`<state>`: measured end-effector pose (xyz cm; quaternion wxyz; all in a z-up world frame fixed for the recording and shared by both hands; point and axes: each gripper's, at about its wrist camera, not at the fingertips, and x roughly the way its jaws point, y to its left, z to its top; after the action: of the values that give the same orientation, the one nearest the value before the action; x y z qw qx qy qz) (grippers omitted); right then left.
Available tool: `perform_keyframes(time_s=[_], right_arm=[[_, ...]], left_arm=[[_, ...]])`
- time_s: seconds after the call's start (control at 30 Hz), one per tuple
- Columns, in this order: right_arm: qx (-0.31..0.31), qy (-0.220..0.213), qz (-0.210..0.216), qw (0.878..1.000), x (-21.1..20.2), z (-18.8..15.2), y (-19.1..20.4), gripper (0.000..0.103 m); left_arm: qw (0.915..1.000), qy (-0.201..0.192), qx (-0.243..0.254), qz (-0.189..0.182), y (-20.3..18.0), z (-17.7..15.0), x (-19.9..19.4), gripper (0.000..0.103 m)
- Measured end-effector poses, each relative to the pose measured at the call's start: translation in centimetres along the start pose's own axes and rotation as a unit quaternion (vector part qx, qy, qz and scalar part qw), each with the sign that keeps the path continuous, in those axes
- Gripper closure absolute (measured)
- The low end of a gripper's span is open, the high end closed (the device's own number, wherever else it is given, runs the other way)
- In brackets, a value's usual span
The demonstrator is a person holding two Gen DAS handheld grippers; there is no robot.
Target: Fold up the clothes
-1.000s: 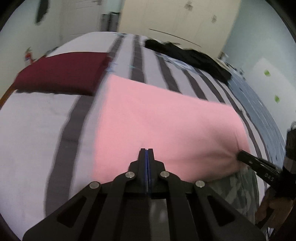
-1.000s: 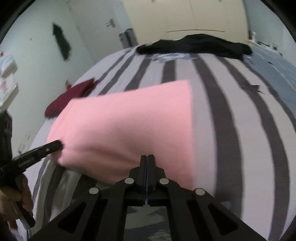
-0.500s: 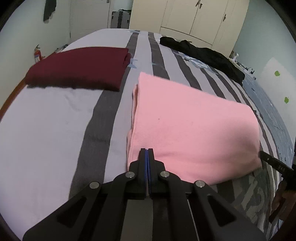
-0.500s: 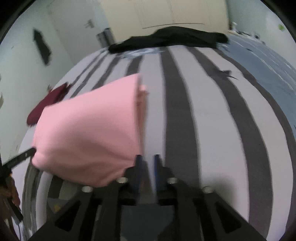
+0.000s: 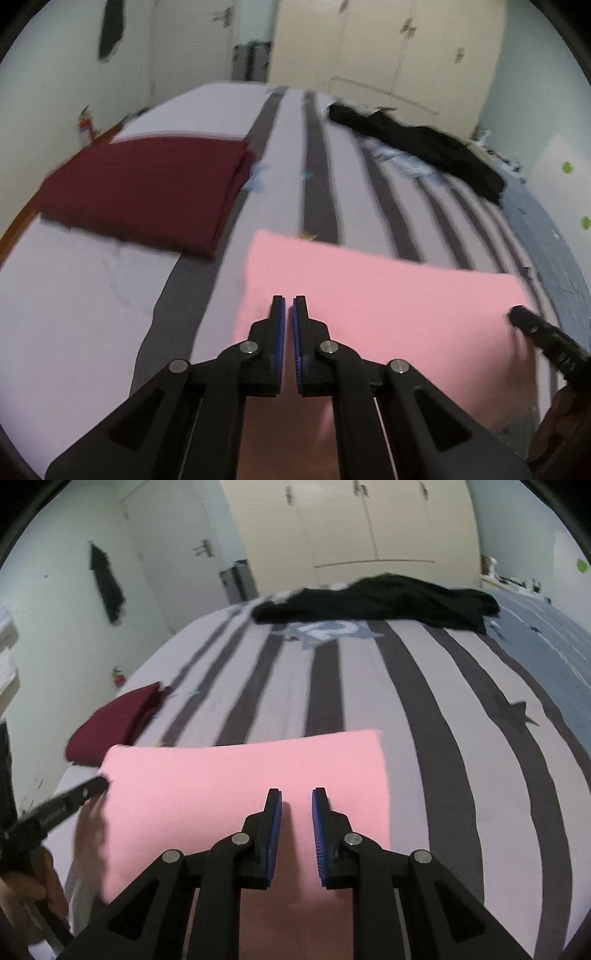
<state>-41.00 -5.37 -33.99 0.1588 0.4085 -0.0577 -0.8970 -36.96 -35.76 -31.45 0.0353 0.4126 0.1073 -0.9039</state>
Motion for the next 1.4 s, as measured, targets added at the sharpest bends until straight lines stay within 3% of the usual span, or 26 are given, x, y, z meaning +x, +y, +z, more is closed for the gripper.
perform_keyframes(time_s=[0.07,0.17,0.37,0.5,0.73,0.9,1.0,1.1,1.27,1.4], right_arm=[[0.007,0.009,-0.006,1.000,1.2,-0.5,-0.7,0.099],[-0.001,0.008,-0.004,1.000,1.4,-0.9,-1.0,0.100],[-0.004,-0.016,-0.015,1.000,0.3,1.0,-1.1,0.096],[-0.007,-0.017,-0.023,1.000,1.9,2.8,-1.6,0.096],[-0.010,0.013,-0.033,0.999,5.3,2.6,-3.2,0.096],[-0.005,0.011,-0.032,0.999,5.2,2.8,-3.9,0.098],[0.017,0.005,-0.056,0.998,4.1,3.4,-5.4,0.097],[0.029,-0.011,-0.063,0.998,1.6,3.8,-6.2,0.092],[-0.020,-0.017,-0.016,1.000,-2.1,1.8,-2.4,0.092],[-0.051,0.001,0.006,0.999,-2.2,-0.8,0.7,0.092]], left_arm=[[1.0000,-0.003,0.007,0.000,0.3,-0.6,0.5,0.101],[0.9999,-0.001,0.010,0.000,0.3,-0.1,0.3,0.101],[0.9995,-0.031,0.009,-0.007,0.3,2.3,-1.3,0.101],[0.9992,-0.029,0.025,-0.008,0.0,3.6,0.3,0.101],[0.9964,0.009,0.064,0.056,0.7,1.8,4.1,0.101],[0.9986,0.011,0.036,0.036,1.5,2.1,3.1,0.101],[0.9991,-0.011,0.028,0.031,1.5,2.9,1.3,0.101],[0.9992,-0.032,0.026,-0.003,0.6,3.1,-1.3,0.101],[0.9964,-0.039,0.055,-0.053,-2.4,1.4,-4.4,0.101],[0.9965,-0.023,0.061,-0.052,-3.4,0.3,-3.6,0.101]])
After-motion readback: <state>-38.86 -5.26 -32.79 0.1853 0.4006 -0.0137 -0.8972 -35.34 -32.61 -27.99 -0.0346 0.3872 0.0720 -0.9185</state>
